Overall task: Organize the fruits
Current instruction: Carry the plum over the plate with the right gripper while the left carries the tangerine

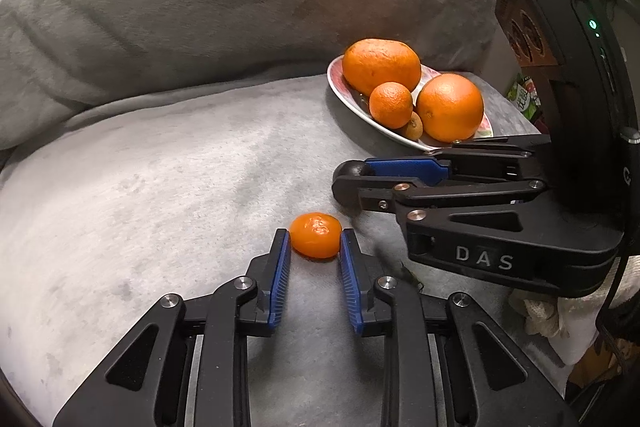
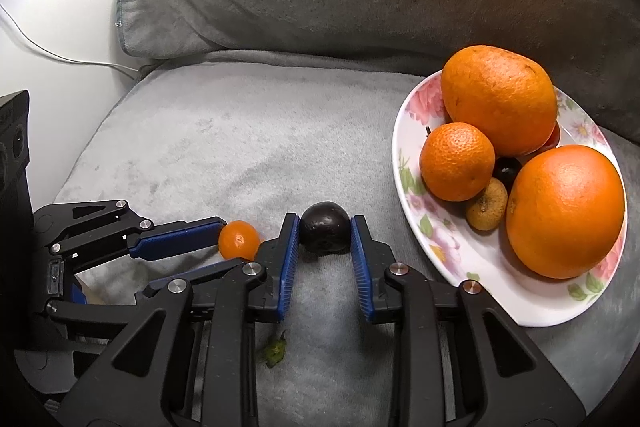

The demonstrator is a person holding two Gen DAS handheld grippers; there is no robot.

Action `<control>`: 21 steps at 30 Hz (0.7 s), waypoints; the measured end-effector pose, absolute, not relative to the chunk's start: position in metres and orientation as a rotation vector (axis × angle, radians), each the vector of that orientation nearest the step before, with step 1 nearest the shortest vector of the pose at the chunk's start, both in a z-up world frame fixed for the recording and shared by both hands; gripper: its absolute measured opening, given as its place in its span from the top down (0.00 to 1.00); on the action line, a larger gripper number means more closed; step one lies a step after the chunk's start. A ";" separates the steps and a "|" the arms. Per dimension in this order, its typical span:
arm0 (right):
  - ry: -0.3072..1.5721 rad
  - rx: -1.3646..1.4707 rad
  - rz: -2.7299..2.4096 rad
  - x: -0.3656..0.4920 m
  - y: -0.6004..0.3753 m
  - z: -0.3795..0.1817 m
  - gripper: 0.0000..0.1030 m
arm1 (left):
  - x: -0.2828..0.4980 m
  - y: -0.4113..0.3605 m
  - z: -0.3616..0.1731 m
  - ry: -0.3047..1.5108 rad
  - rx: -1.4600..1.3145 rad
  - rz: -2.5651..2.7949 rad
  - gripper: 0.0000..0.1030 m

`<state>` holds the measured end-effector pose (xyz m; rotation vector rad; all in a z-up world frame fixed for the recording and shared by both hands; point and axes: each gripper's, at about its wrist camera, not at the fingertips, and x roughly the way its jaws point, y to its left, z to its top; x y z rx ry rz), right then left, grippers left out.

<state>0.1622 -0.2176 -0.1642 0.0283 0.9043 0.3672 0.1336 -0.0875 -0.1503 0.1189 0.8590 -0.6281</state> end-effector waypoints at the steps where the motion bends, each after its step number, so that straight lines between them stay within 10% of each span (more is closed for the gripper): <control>1: 0.902 0.030 0.369 0.161 -0.218 -0.163 0.74 | 0.133 -0.086 -0.149 0.858 0.112 -0.623 0.77; 21: 0.801 0.076 0.404 0.128 -0.237 -0.121 0.74 | 0.106 -0.080 -0.116 0.774 0.037 -0.636 0.77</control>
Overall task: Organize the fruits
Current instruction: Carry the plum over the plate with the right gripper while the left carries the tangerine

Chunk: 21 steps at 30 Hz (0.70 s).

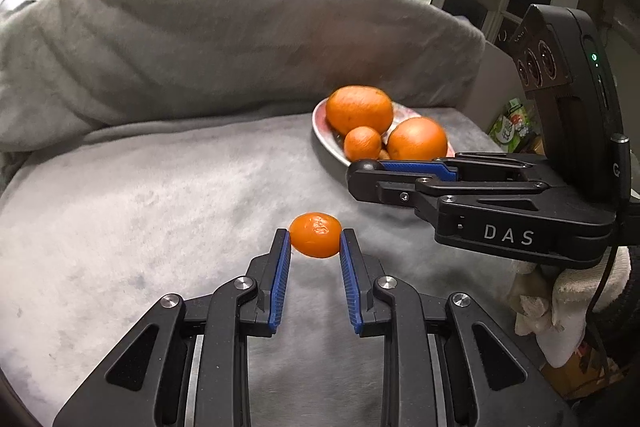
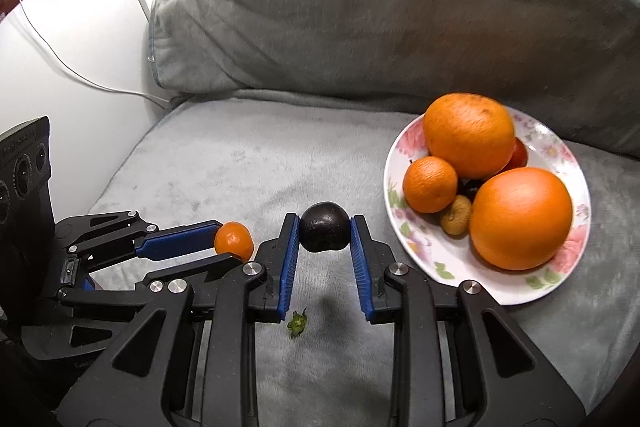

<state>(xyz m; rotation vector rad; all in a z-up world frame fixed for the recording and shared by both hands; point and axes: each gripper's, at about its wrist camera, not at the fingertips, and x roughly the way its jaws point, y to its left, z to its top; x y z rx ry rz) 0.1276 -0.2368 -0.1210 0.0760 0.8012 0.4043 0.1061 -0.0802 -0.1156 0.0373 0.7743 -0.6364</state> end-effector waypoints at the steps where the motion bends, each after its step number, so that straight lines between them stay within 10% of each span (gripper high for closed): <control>1: 0.797 0.079 0.405 0.127 -0.238 -0.119 0.74 | 0.106 -0.081 -0.114 0.770 0.036 -0.640 0.77; 21: 0.697 0.131 0.341 0.116 -0.297 -0.090 0.74 | 0.115 -0.119 -0.093 0.720 0.026 -0.675 0.77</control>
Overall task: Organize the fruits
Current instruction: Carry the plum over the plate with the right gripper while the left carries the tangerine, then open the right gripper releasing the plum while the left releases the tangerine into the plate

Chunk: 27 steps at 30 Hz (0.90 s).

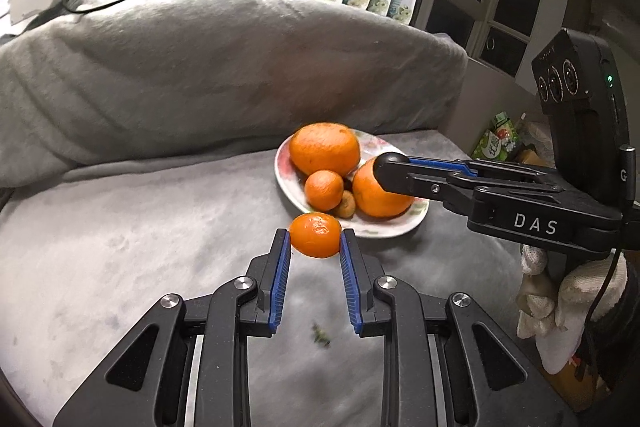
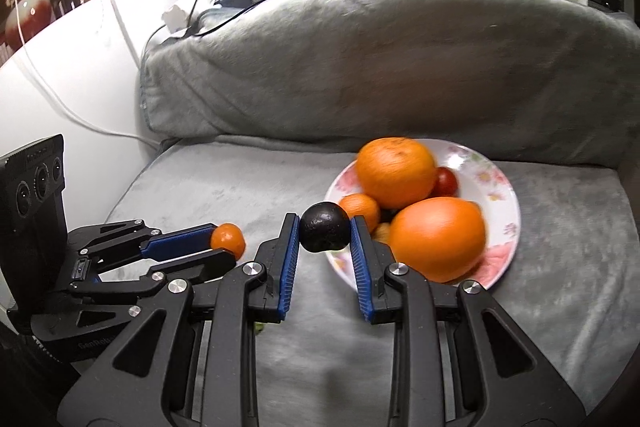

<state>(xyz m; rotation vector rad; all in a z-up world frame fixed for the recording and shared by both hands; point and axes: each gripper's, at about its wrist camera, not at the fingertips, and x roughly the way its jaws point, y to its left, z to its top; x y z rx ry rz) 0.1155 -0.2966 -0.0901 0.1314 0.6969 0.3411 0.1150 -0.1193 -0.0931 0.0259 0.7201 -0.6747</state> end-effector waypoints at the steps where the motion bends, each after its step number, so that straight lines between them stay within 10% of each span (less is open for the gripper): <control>1: 0.695 0.135 0.336 0.116 -0.301 -0.090 0.74 | 0.116 -0.120 -0.092 0.719 0.026 -0.677 0.77; 27: 0.703 0.237 0.232 0.164 -0.389 -0.097 0.74 | 0.129 -0.181 -0.101 0.753 0.102 -0.733 0.77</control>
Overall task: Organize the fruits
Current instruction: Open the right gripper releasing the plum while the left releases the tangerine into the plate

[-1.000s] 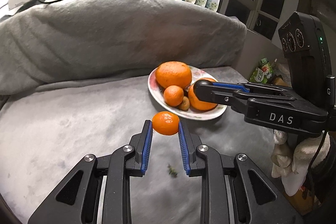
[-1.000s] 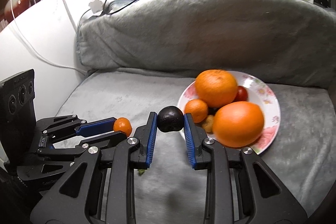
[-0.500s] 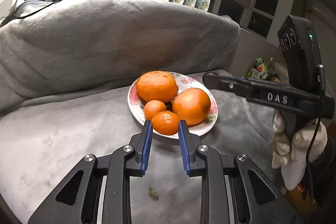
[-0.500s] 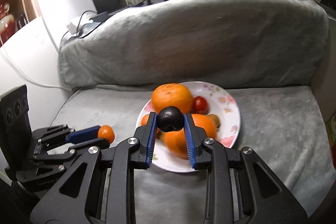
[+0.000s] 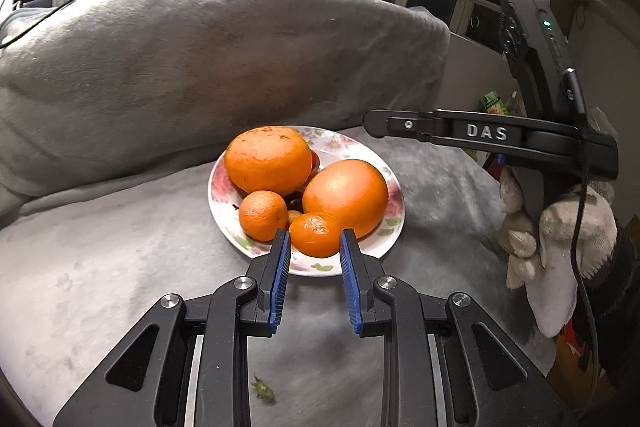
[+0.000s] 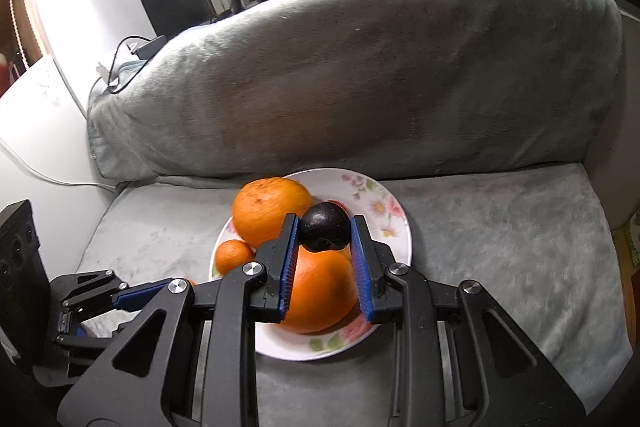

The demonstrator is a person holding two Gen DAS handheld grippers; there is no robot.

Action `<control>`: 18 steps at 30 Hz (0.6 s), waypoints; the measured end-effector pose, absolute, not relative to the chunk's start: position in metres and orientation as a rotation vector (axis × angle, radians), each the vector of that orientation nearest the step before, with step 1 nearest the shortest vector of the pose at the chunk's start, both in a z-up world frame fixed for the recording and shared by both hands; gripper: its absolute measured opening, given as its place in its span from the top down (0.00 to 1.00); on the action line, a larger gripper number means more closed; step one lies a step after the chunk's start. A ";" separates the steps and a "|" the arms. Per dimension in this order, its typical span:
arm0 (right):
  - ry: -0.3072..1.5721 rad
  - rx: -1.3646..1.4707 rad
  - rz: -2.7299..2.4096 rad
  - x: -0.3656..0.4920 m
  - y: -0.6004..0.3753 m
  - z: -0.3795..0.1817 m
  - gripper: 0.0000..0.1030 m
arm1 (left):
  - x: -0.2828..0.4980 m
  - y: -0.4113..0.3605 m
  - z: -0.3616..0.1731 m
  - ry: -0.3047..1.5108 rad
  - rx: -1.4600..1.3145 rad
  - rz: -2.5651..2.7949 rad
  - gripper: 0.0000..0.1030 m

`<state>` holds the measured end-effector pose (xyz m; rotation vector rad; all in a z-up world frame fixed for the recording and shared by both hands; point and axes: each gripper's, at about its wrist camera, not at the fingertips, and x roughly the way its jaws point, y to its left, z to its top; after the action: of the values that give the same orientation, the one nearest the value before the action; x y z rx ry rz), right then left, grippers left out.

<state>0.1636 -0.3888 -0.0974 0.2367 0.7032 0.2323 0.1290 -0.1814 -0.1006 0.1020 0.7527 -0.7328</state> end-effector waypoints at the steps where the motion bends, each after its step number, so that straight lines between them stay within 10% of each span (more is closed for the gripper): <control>1: 0.706 0.239 0.230 0.166 -0.390 -0.099 0.74 | 0.129 -0.182 -0.101 0.753 0.104 -0.732 0.77; 18: 0.752 0.256 0.225 0.192 -0.394 -0.114 0.74 | 0.132 -0.188 -0.106 0.759 0.119 -0.725 0.77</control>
<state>0.1923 -0.3941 -0.1145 0.2556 0.7516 0.2248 0.1319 -0.1885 -0.1055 0.1195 0.7589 -0.7253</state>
